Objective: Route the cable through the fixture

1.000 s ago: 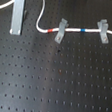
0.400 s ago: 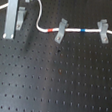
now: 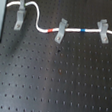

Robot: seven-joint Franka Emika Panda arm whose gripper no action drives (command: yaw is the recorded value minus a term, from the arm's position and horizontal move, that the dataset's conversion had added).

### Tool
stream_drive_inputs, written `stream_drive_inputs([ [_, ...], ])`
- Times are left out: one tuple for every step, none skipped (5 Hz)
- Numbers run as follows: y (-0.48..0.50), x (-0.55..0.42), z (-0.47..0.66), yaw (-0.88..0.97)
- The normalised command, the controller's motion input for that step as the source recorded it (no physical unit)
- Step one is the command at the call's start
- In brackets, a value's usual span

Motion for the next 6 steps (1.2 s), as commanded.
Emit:
stream_drive_inputs([
  [0.337,-0.286,0.00,0.13],
  [0.402,-0.247,-0.01,0.10],
  [0.449,-0.158,0.12,0.07],
  [0.429,-0.155,0.20,0.08],
  [0.250,-0.206,0.22,0.11],
  [0.096,-0.225,0.18,0.11],
])
